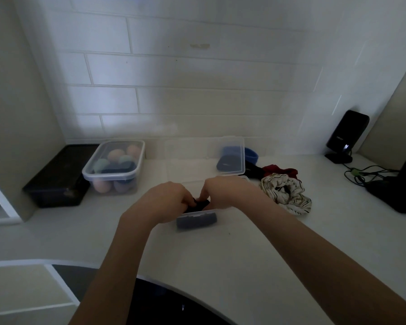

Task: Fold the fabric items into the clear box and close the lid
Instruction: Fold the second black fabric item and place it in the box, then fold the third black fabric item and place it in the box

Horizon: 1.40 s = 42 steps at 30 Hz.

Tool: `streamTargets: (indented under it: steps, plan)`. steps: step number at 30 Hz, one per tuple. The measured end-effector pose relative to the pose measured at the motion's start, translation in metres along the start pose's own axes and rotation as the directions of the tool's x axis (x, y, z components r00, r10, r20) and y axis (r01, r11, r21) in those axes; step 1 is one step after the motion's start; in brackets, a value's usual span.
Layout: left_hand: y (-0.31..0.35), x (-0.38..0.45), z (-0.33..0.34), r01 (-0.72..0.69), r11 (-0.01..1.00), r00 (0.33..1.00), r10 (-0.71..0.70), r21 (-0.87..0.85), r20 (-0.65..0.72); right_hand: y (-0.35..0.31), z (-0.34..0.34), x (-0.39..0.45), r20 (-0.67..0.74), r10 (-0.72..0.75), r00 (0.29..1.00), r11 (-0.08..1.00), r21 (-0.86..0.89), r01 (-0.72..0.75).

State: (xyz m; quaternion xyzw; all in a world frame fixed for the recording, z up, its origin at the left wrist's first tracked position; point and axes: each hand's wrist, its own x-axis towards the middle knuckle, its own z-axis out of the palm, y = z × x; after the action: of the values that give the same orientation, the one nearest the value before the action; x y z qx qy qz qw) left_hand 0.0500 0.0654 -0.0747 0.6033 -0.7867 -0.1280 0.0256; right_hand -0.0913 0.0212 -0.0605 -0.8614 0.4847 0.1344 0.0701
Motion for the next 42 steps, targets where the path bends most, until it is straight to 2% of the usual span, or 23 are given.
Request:
streamTargets:
  steps: [6,10,12,14,16,19,21,22,25,27,28,29,31,34,36,39,42]
  plan:
    - [-0.008,0.006,0.004,-0.016,0.999,0.999,0.017,-0.028,0.043,0.008,0.002,-0.004,0.064,-0.025,0.998,0.996,0.087,0.019]
    - [-0.005,0.005,0.004,-0.018,0.998,0.999,0.020,-0.065,0.029,0.003,0.006,0.003,0.023,0.042,0.999,0.983,0.177,-0.046]
    - [-0.004,0.003,0.003,-0.014,0.996,1.000,0.015,-0.088,0.007,0.005,0.005,0.004,0.015,0.014,1.000,0.981,0.194,-0.017]
    - [-0.003,0.000,0.002,-0.005,0.991,0.999,-0.001,-0.131,-0.047,0.012,0.004,0.001,-0.007,-0.050,0.999,0.978,0.202,0.050]
    - [-0.005,-0.001,-0.002,-0.009,0.982,0.987,-0.022,-0.189,-0.161,0.022,0.001,-0.005,-0.036,-0.061,0.997,0.941,0.332,0.069]
    - [-0.011,-0.001,-0.006,-0.055,0.955,0.934,-0.055,-0.292,-0.353,0.039,-0.008,-0.022,-0.222,-0.016,0.975,0.821,0.553,0.139]
    - [-0.013,-0.001,-0.007,-0.071,0.945,0.878,-0.093,-0.320,-0.470,0.053,-0.016,-0.031,-0.396,0.084,0.914,0.705,0.672,0.226]
    - [-0.013,-0.001,-0.007,-0.084,0.940,0.839,-0.113,-0.330,-0.533,0.063,-0.020,-0.033,-0.478,0.183,0.859,0.663,0.705,0.251]
    - [-0.014,0.000,-0.002,-0.179,0.907,0.677,-0.168,-0.382,-0.716,0.099,-0.020,-0.028,-0.617,0.481,0.623,0.687,0.707,0.170]
    - [-0.015,0.004,0.007,-0.231,0.883,0.574,-0.214,-0.408,-0.790,0.119,-0.012,-0.020,-0.640,0.554,0.532,0.708,0.698,0.102]
    - [-0.016,0.006,0.012,-0.243,0.869,0.540,-0.249,-0.432,-0.804,0.127,-0.007,-0.014,-0.634,0.560,0.534,0.719,0.692,0.067]
    - [-0.016,0.008,0.017,-0.250,0.851,0.518,-0.285,-0.462,-0.806,0.133,-0.001,-0.009,-0.615,0.548,0.567,0.732,0.681,0.031]
    - [-0.018,0.011,0.025,-0.256,0.830,0.500,-0.325,-0.495,-0.803,0.141,0.013,0.004,-0.559,0.488,0.670,0.764,0.645,-0.018]
    - [-0.018,0.012,0.032,-0.229,0.859,0.486,-0.306,-0.457,-0.819,0.142,0.026,0.017,-0.453,0.397,0.798,0.797,0.602,-0.054]
    - [-0.018,0.011,0.034,-0.213,0.880,0.482,-0.283,-0.424,-0.829,0.138,0.030,0.024,-0.403,0.331,0.853,0.818,0.573,-0.047]
    - [-0.021,0.012,0.035,-0.181,0.896,0.493,-0.274,-0.405,-0.826,0.131,0.035,0.029,-0.351,0.295,0.889,0.851,0.519,-0.077]
    - [-0.021,0.012,0.036,-0.160,0.906,0.501,-0.267,-0.392,-0.823,0.130,0.039,0.032,-0.337,0.322,0.885,0.885,0.438,-0.155]
